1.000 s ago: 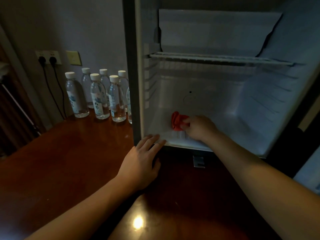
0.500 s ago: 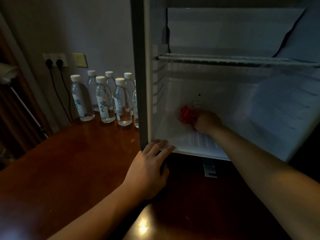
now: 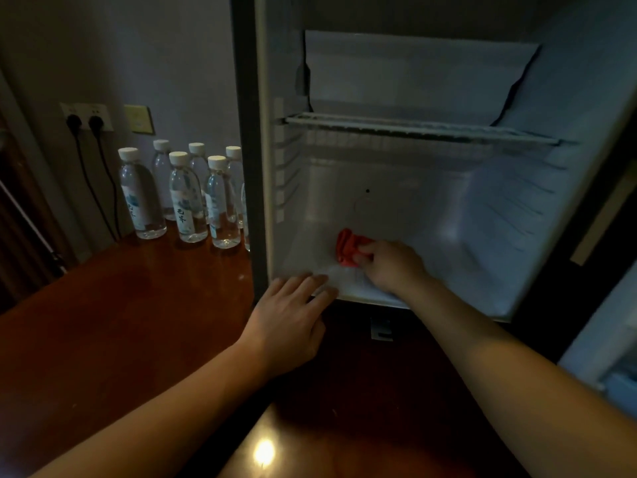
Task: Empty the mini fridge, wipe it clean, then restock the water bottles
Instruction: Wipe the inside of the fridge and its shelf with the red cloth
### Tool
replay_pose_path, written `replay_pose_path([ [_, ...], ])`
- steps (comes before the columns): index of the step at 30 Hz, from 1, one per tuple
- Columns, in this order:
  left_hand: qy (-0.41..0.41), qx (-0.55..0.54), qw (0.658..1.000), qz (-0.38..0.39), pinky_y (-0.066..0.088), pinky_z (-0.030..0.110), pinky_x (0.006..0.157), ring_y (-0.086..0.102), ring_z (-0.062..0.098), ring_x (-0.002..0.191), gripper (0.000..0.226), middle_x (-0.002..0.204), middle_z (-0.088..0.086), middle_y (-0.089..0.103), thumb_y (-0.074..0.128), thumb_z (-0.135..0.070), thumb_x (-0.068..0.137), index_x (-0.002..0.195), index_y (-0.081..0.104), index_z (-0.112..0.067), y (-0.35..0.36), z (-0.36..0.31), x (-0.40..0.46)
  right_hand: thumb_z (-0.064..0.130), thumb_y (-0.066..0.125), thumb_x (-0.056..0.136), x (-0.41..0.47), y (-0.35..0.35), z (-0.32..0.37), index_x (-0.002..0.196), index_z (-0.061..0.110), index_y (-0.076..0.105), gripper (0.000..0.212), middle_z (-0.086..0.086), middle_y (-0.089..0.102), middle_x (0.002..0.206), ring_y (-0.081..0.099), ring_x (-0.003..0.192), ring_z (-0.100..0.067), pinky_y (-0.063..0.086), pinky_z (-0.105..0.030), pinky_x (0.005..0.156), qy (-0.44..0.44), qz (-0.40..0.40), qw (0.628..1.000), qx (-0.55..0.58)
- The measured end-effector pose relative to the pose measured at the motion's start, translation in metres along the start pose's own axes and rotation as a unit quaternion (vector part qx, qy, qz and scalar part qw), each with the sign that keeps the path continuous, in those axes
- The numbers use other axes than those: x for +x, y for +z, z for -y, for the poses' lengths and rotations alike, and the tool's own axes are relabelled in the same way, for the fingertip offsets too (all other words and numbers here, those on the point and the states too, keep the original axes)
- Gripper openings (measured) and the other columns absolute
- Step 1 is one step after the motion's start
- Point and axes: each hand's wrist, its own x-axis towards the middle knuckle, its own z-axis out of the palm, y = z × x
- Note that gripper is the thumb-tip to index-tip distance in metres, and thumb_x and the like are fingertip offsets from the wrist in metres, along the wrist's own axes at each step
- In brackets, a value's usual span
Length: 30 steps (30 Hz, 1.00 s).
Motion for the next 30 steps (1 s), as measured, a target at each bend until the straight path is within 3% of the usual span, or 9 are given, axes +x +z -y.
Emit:
replay_pose_path([
  [2, 0.004, -0.007, 1.0, 0.001, 0.042, 0.041, 0.104, 0.054, 0.022, 0.128, 0.048, 0.139, 0.0, 0.056, 0.048, -0.041, 0.089, 0.136, 0.051, -0.029, 0.003, 0.001, 0.008, 0.044, 0.05, 0.098, 0.007, -0.003, -0.002, 0.121, 0.035, 0.067, 0.03, 0.003, 0.062, 0.133, 0.057, 0.12, -0.024, 0.044, -0.028, 0.092, 0.0, 0.016, 1.0, -0.006],
  [5, -0.016, -0.063, 0.998, 0.002, 0.021, 0.035, 0.115, 0.037, 0.017, 0.14, 0.051, 0.15, -0.007, 0.042, 0.047, -0.041, 0.095, 0.144, 0.04, -0.034, 0.01, 0.006, 0.013, 0.042, 0.05, 0.098, 0.024, -0.005, -0.009, 0.123, 0.029, 0.066, 0.033, -0.004, 0.062, 0.131, 0.059, 0.116, -0.026, 0.045, -0.03, 0.092, 0.027, 0.039, 0.999, -0.011],
  [9, -0.017, -0.098, 0.995, -0.01, -0.001, 0.023, 0.11, 0.02, 0.011, 0.143, 0.056, 0.152, -0.014, 0.033, 0.052, -0.04, 0.092, 0.146, 0.035, -0.039, 0.016, 0.01, 0.016, 0.036, 0.051, 0.095, 0.047, -0.002, -0.017, 0.128, 0.023, 0.063, 0.037, -0.01, 0.06, 0.133, 0.058, 0.117, -0.032, 0.049, -0.037, 0.096, 0.074, 0.023, 0.997, -0.019],
  [14, -0.014, -0.096, 0.995, -0.016, 0.004, 0.025, 0.112, 0.018, 0.011, 0.144, 0.058, 0.153, -0.015, 0.03, 0.051, -0.041, 0.092, 0.146, 0.032, -0.041, 0.02, 0.012, 0.017, 0.029, 0.055, 0.092, 0.063, 0.0, -0.015, 0.127, 0.014, 0.062, 0.039, -0.017, 0.061, 0.13, 0.058, 0.117, -0.036, 0.05, -0.039, 0.094, 0.109, 0.019, 0.994, -0.018],
  [21, -0.022, -0.099, 0.995, -0.017, 0.001, 0.023, 0.11, 0.021, 0.01, 0.143, 0.057, 0.152, -0.014, 0.035, 0.054, -0.04, 0.091, 0.145, 0.036, -0.039, 0.018, 0.011, 0.016, 0.03, 0.052, 0.093, 0.053, -0.004, -0.009, 0.133, 0.021, 0.058, 0.041, -0.012, 0.059, 0.135, 0.057, 0.12, -0.032, 0.048, -0.038, 0.098, 0.101, 0.027, 0.995, 0.005],
  [26, -0.027, -0.099, 0.995, -0.015, 0.012, 0.029, 0.113, 0.029, 0.013, 0.143, 0.057, 0.151, -0.011, 0.039, 0.054, -0.04, 0.09, 0.145, 0.039, -0.038, 0.019, 0.012, 0.015, 0.034, 0.046, 0.097, 0.03, -0.01, -0.004, 0.134, 0.028, 0.057, 0.039, -0.007, 0.06, 0.134, 0.059, 0.116, -0.03, 0.048, -0.034, 0.094, 0.073, 0.028, 0.997, 0.006],
  [30, -0.029, -0.096, 0.995, -0.017, 0.009, 0.028, 0.114, 0.028, 0.013, 0.144, 0.057, 0.154, -0.011, 0.037, 0.052, -0.04, 0.092, 0.147, 0.037, -0.039, 0.019, 0.012, 0.012, 0.04, 0.046, 0.1, 0.012, -0.012, -0.003, 0.132, 0.033, 0.058, 0.036, 0.0, 0.059, 0.135, 0.057, 0.117, -0.024, 0.044, -0.028, 0.087, 0.048, 0.028, 0.998, 0.013],
])
